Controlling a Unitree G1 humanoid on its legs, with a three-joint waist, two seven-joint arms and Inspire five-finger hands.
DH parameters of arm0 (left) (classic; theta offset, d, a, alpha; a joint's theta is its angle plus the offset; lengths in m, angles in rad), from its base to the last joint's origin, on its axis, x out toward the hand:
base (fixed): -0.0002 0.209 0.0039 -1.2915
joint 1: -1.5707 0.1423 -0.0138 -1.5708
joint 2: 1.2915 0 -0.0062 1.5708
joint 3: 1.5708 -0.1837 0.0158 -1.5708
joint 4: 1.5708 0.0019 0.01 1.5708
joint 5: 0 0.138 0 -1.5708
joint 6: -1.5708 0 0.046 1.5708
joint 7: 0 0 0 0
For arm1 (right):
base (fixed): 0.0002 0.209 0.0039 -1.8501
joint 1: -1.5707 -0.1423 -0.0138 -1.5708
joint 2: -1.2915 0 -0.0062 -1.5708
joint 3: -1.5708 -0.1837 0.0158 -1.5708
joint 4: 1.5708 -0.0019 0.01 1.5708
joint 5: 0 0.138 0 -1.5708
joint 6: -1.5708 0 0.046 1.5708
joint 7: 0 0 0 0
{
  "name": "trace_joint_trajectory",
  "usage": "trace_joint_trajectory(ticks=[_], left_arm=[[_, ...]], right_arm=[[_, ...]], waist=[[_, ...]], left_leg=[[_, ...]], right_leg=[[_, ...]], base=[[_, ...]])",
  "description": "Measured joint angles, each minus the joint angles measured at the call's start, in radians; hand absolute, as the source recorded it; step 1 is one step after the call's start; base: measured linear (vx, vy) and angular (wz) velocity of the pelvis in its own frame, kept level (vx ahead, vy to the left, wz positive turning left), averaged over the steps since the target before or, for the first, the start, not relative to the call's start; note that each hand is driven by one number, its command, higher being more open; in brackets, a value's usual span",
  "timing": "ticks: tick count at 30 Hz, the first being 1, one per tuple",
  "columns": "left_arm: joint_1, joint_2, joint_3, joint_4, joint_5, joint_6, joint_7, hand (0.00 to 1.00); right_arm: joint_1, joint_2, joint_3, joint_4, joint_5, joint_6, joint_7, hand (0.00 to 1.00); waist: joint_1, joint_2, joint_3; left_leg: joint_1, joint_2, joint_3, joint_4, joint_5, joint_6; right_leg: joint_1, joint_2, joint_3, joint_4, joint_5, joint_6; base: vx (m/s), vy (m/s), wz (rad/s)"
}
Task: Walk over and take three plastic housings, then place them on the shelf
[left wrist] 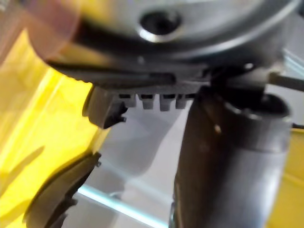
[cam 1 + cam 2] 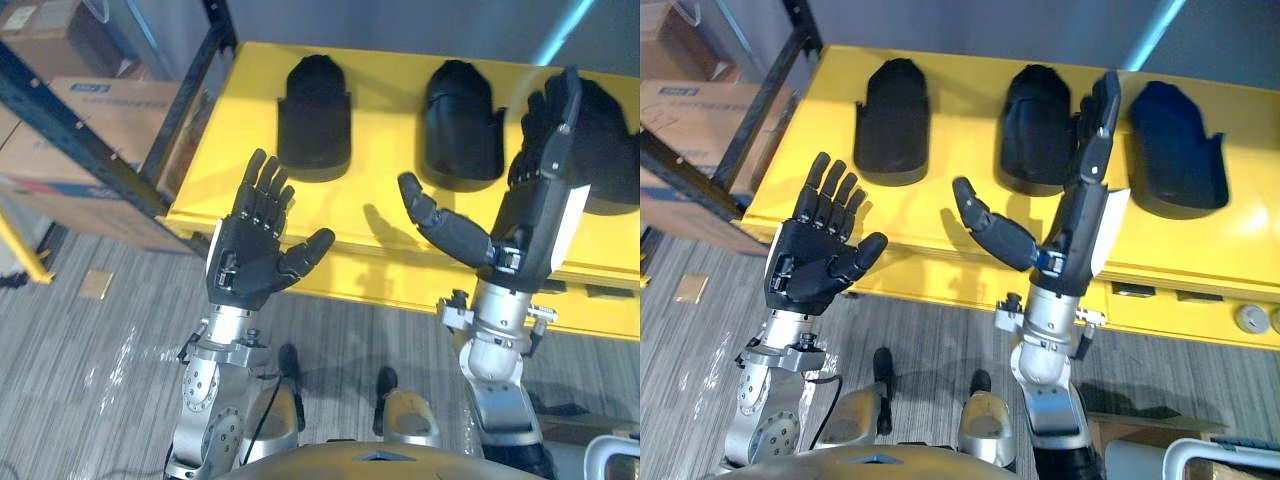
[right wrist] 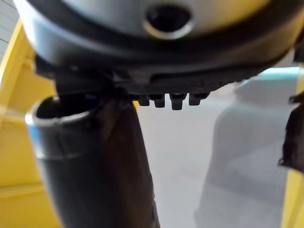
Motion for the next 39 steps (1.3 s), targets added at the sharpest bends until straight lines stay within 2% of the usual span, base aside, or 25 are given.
trace_joint_trajectory(ticks=[3, 8, 14, 21, 25, 29, 32, 36, 39], left_arm=[[0.002, 0.0, -0.024, -0.03, 0.0, 0.016, -0.001, 1.0], [0.039, 0.0, -0.026, -0.046, -0.029, 0.048, 0.007, 1.0], [0.013, 0.001, -0.057, -0.038, -0.034, 0.084, 0.107, 1.0], [-0.085, 0.0, -0.09, 0.05, -0.034, 0.087, 0.228, 1.0], [-0.098, 0.001, -0.087, 0.083, 0.015, 0.088, 0.312, 1.0], [-0.14, 0.001, -0.087, 0.089, 0.045, 0.111, 0.344, 1.0], [-0.199, 0.001, -0.086, 0.16, 0.088, 0.118, 0.372, 1.0], [-0.25, 0.0, -0.085, 0.242, 0.117, 0.16, 0.401, 1.0], [-0.282, 0.0, -0.087, 0.289, 0.128, 0.179, 0.428, 1.0]], right_arm=[[0.09, 0.003, -0.023, -0.018, 0.055, 0.017, 0.02, 1.0], [0.224, 0.016, -0.111, -0.062, 0.129, 0.01, 0.044, 1.0], [0.276, 0.021, -0.168, -0.074, 0.175, -0.003, 0.073, 1.0], [0.277, 0.002, -0.166, -0.07, 0.174, -0.001, 0.051, 1.0], [0.282, 0.002, -0.168, -0.064, 0.175, -0.002, 0.047, 1.0], [0.292, 0.001, -0.178, -0.047, 0.19, -0.002, 0.057, 1.0], [0.288, 0.001, -0.179, -0.035, 0.215, -0.002, 0.07, 1.0], [0.281, 0.001, -0.178, -0.022, 0.234, -0.002, 0.1, 1.0], [0.281, 0.0, -0.179, -0.019, 0.267, -0.002, 0.119, 1.0]], waist=[[-0.013, -0.003, -0.009], [-0.056, 0.0, -0.027], [-0.102, 0.017, -0.053], [-0.108, 0.031, -0.069], [-0.131, 0.032, -0.07], [-0.134, 0.033, -0.071], [-0.136, 0.04, -0.081], [-0.161, 0.044, -0.085], [-0.163, 0.044, -0.085]], left_leg=[[0.021, 0.006, 0.043, 0.001, -0.015, -0.002], [0.051, 0.011, 0.1, 0.003, -0.04, -0.004], [0.064, 0.011, 0.138, 0.019, -0.061, -0.003], [0.064, 0.011, 0.157, 0.019, -0.062, -0.002], [0.065, 0.01, 0.161, 0.019, -0.063, -0.002], [0.065, 0.01, 0.167, 0.019, -0.062, -0.002], [0.071, 0.009, 0.178, 0.019, -0.062, -0.001], [0.085, 0.009, 0.184, 0.017, -0.062, -0.001], [0.1, 0.01, 0.197, 0.015, -0.063, -0.001]], right_leg=[[0.001, 0.005, 0.043, -0.015, 0.011, 0.003], [-0.002, 0.009, 0.096, -0.021, 0.011, 0.004], [-0.003, 0.008, 0.134, -0.027, 0.013, 0.008], [-0.015, 0.009, 0.154, -0.025, 0.016, 0.013], [-0.018, 0.009, 0.159, -0.024, 0.016, 0.013], [-0.028, 0.009, 0.165, -0.013, 0.016, 0.014], [-0.033, 0.009, 0.179, -0.008, 0.016, 0.014], [-0.032, 0.009, 0.188, 0.01, 0.01, 0.014], [-0.034, 0.012, 0.204, 0.025, 0.004, 0.017]], base=[[0.06, 0.015, -0.4], [0.04, 0.009, -0.32], [0.02, 0.009, -0.2], [-0.01, 0.002, -0.07], [0.0, 0.0, -0.01], [-0.01, -0.003, -0.06], [-0.01, 0.002, -0.12], [-0.02, -0.004, -0.06], [-0.05, -0.014, -0.14]])
